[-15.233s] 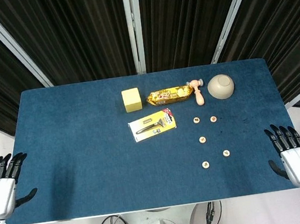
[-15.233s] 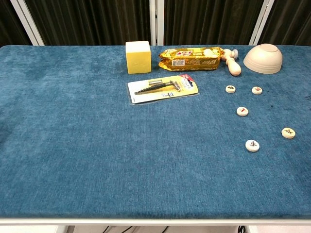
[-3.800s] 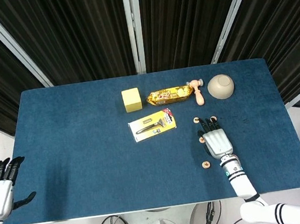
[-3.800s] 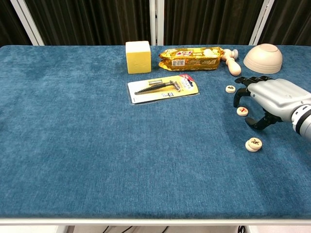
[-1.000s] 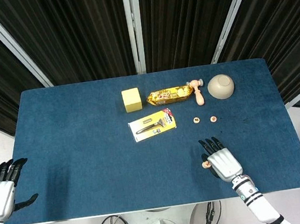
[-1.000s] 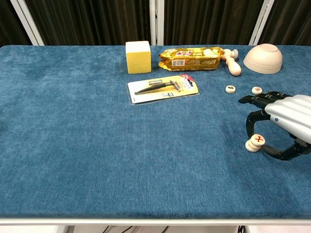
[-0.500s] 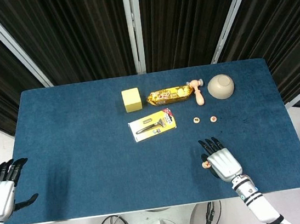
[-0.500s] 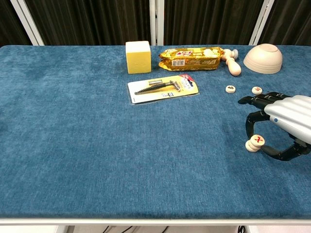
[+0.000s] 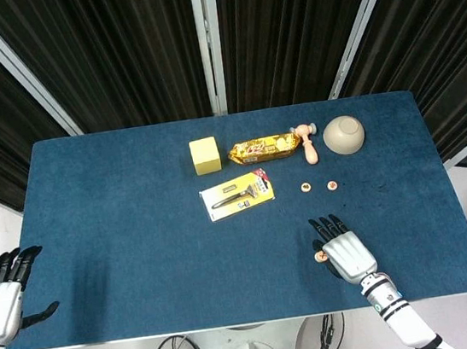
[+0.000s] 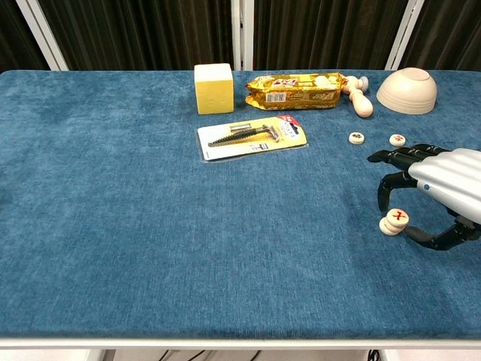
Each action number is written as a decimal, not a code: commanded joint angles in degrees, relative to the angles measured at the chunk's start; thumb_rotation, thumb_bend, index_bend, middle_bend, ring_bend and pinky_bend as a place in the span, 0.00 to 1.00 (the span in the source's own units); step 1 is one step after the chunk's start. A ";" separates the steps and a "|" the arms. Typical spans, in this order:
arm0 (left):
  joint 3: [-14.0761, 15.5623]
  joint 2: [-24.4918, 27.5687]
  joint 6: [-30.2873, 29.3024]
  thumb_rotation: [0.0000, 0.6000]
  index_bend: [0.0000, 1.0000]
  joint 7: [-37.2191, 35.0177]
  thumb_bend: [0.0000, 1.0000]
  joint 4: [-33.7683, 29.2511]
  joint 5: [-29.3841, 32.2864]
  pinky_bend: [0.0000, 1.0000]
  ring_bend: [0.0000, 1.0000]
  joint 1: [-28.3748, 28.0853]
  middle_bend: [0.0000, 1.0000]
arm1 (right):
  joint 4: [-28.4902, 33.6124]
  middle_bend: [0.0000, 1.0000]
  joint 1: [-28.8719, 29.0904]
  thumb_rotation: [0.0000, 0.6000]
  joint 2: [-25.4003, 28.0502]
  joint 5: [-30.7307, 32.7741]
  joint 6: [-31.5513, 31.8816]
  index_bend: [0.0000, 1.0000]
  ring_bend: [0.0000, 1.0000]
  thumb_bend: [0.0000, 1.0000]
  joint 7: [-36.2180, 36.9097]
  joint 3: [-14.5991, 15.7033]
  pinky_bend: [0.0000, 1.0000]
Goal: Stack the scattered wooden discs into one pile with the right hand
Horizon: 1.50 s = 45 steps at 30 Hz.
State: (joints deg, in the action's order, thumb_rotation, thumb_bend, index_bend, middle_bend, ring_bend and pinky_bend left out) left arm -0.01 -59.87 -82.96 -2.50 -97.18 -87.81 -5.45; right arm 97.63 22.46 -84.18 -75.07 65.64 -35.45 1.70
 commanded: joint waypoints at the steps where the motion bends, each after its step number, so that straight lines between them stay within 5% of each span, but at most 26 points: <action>1: 0.01 0.01 0.00 1.00 0.10 -0.03 0.13 0.00 -0.02 0.00 0.00 0.00 0.09 | 0.27 0.03 -0.05 1.00 0.31 -0.18 0.22 0.38 0.00 0.33 0.16 -0.09 0.00; 11: 0.03 0.08 -0.02 1.00 0.10 -0.66 0.13 0.00 -0.22 0.00 0.00 -0.04 0.09 | 3.27 0.03 1.36 1.00 3.81 2.00 1.67 0.32 0.00 0.33 2.61 -5.70 0.00; 22: 0.05 0.24 -0.21 1.00 0.10 -1.45 0.13 -0.02 -0.56 0.00 0.00 -0.06 0.09 | -3.50 0.00 10.46 1.00 0.00 21.18 -4.45 0.20 0.00 0.28 -7.25 -14.57 0.00; 34: -0.13 -0.26 0.73 1.00 0.10 -3.63 0.13 1.58 0.31 0.00 0.00 -0.35 0.09 | -13.48 0.00 18.63 1.00 -8.76 39.07 -5.46 0.20 0.00 0.28 -12.85 -19.07 0.00; 45: -0.14 -0.40 0.60 1.00 0.10 -4.09 0.13 2.00 0.08 0.00 0.00 -0.41 0.09 | -22.23 0.02 22.04 1.00 -15.51 43.37 -4.88 0.24 0.00 0.28 -10.68 -19.89 0.00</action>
State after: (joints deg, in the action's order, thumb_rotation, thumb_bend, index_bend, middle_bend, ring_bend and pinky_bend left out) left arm -0.15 -60.26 -82.36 -6.60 -95.18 -87.73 -5.86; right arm 76.02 44.13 -99.10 -31.66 60.82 -46.58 -18.28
